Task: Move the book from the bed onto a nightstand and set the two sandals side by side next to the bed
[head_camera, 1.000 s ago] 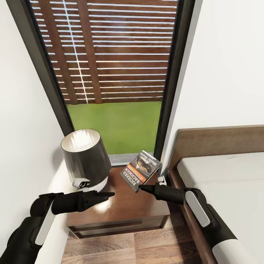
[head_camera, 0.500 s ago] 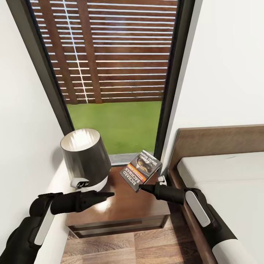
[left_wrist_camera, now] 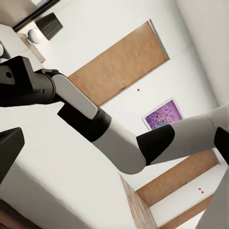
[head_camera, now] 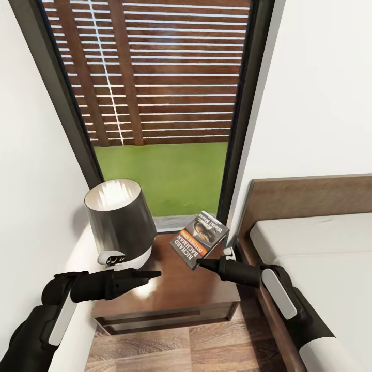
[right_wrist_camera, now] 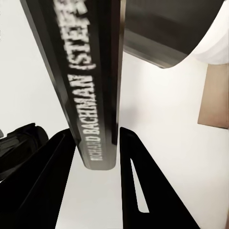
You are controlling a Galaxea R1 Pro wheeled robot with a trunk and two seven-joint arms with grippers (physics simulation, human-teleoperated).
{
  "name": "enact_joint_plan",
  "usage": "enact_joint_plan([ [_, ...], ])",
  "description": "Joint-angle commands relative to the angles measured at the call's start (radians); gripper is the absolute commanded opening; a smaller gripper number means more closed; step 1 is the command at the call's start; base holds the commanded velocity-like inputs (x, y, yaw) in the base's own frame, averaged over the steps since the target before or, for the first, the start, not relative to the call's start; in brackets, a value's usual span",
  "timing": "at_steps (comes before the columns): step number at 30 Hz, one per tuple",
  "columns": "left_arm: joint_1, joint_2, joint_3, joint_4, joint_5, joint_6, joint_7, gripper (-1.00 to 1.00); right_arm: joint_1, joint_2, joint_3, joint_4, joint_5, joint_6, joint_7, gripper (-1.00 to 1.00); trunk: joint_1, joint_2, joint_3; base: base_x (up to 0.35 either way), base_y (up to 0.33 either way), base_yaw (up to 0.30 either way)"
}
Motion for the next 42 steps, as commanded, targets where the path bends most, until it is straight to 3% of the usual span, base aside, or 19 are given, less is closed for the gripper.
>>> enact_joint_plan([
  [1,0.000,0.001,0.000,0.000,0.000,0.011,-0.004,1.00,-0.001,0.000,-0.003,0.000,0.001,0.003,0.004,-1.00,0.000,0.000,-0.001,0.000,0.000,0.000],
  [10,0.000,0.003,-0.001,-0.001,0.000,0.011,-0.005,1.00,-0.001,0.000,-0.018,0.000,0.002,0.005,0.002,-1.00,0.000,0.000,-0.001,0.000,0.000,0.000],
  [16,0.000,-0.001,0.000,-0.001,-0.003,0.011,-0.001,1.00,-0.001,0.001,-0.021,0.000,0.003,0.007,0.000,-1.00,0.023,-0.042,-0.020,0.000,0.000,0.000],
  [29,0.000,-0.002,0.001,-0.001,-0.001,0.011,-0.002,1.00,-0.002,0.001,-0.022,0.002,0.004,0.010,-0.002,-1.00,0.023,-0.042,-0.020,0.000,0.000,0.000],
  [36,0.000,-0.003,-0.001,-0.001,-0.005,0.011,0.004,1.00,-0.002,0.002,-0.022,0.010,0.004,0.010,-0.011,-1.00,0.050,-0.091,-0.042,0.000,0.000,0.000],
  [42,0.000,-0.003,0.000,0.000,-0.006,0.011,0.005,1.00,-0.002,0.010,-0.022,0.011,0.003,0.011,-0.040,-1.00,0.050,-0.091,-0.042,0.000,0.000,0.000],
])
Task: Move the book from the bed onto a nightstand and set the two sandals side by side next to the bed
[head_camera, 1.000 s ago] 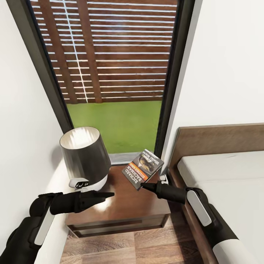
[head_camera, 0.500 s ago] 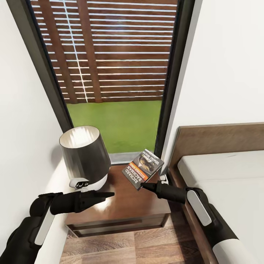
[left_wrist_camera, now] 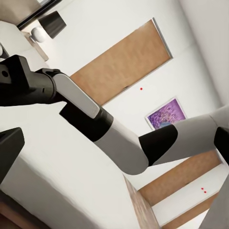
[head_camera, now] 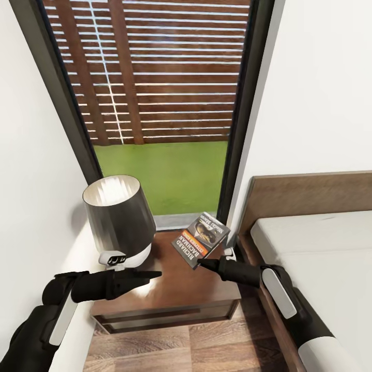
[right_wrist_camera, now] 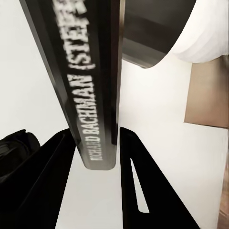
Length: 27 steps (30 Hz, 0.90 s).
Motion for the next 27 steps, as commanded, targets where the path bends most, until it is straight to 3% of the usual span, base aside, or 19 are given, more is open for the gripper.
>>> enact_joint_plan([
  [1,0.000,0.000,0.000,0.000,0.001,0.011,-0.004,1.00,-0.001,0.003,0.001,0.000,0.001,0.002,0.001,-1.00,0.000,0.000,-0.001,0.000,0.000,0.000],
  [11,0.000,0.000,-0.002,0.000,0.001,0.011,-0.004,1.00,-0.001,0.023,-0.001,0.001,0.001,0.003,-0.025,-1.00,0.000,0.000,-0.001,0.000,0.000,0.000],
  [19,0.000,0.000,-0.005,0.000,-0.002,0.011,0.000,1.00,-0.002,0.027,-0.002,0.001,0.000,0.003,-0.033,-1.00,0.031,-0.056,-0.026,0.000,0.000,0.000],
  [27,0.000,0.000,-0.007,0.000,-0.002,0.011,0.000,1.00,-0.002,0.027,-0.002,0.001,0.000,0.003,-0.035,-1.00,0.031,-0.056,-0.026,0.000,0.000,0.000],
])
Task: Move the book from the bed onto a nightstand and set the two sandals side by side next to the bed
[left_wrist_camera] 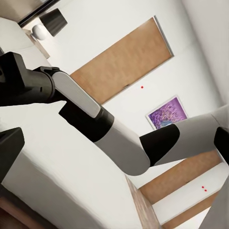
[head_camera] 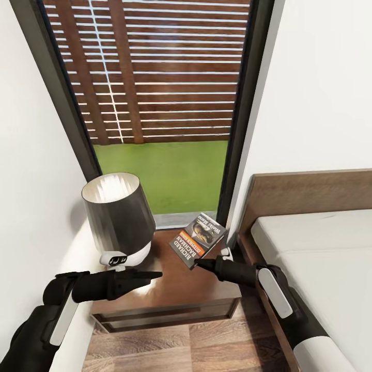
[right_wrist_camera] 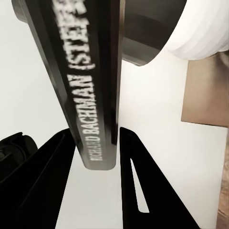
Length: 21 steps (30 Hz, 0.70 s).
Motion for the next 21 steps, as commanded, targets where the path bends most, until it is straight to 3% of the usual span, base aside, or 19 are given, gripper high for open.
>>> enact_joint_plan([
  [1,0.000,0.000,0.000,0.000,0.000,0.011,-0.004,1.00,-0.001,-0.001,0.001,0.000,0.002,0.002,0.006,-1.00,0.000,0.000,-0.001,0.000,0.000,0.000],
  [16,0.000,0.000,-0.023,-0.001,0.000,0.011,-0.005,1.00,-0.001,-0.001,0.001,0.000,0.001,0.002,0.006,-1.00,0.000,0.000,-0.001,0.000,0.000,0.000],
  [21,0.000,0.000,-0.031,-0.001,-0.001,0.011,-0.003,1.00,-0.001,-0.002,0.001,0.000,0.001,0.002,0.006,-1.00,0.019,-0.035,-0.016,0.000,0.000,0.000],
])
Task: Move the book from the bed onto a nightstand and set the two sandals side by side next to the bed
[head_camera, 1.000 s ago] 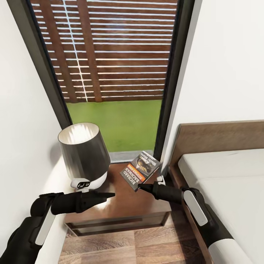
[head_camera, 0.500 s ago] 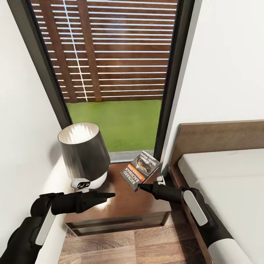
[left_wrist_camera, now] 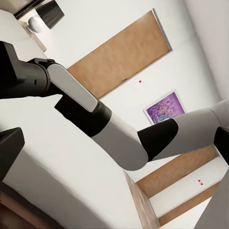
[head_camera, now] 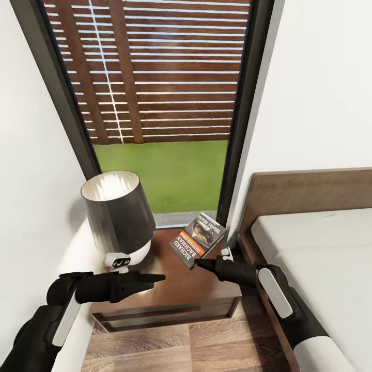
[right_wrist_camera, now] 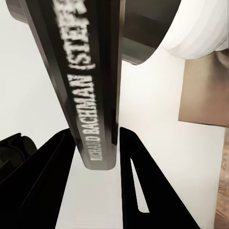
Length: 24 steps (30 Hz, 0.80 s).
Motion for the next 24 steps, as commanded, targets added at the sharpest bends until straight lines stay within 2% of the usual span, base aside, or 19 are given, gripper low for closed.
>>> enact_joint_plan([
  [1,0.000,0.000,-0.002,0.000,0.000,0.011,-0.003,1.00,-0.001,-0.001,0.001,0.000,0.000,0.003,0.006,-1.00,0.000,-0.001,-0.001,0.000,0.000,0.000],
  [15,0.000,0.000,-0.004,0.001,0.002,0.011,-0.004,1.00,-0.001,-0.001,0.000,-0.001,0.000,0.003,0.006,-1.00,0.000,-0.001,-0.001,0.000,0.000,0.000],
  [20,0.000,0.000,-0.005,0.000,0.001,0.011,-0.003,1.00,-0.001,-0.001,-0.011,-0.001,0.000,0.003,0.006,-1.00,0.019,-0.036,-0.017,0.000,0.000,0.000],
  [24,0.000,0.000,-0.004,0.000,0.001,0.011,-0.004,1.00,-0.001,0.000,-0.020,-0.001,0.000,0.003,0.006,-1.00,0.019,-0.036,-0.017,0.000,0.000,0.000],
])
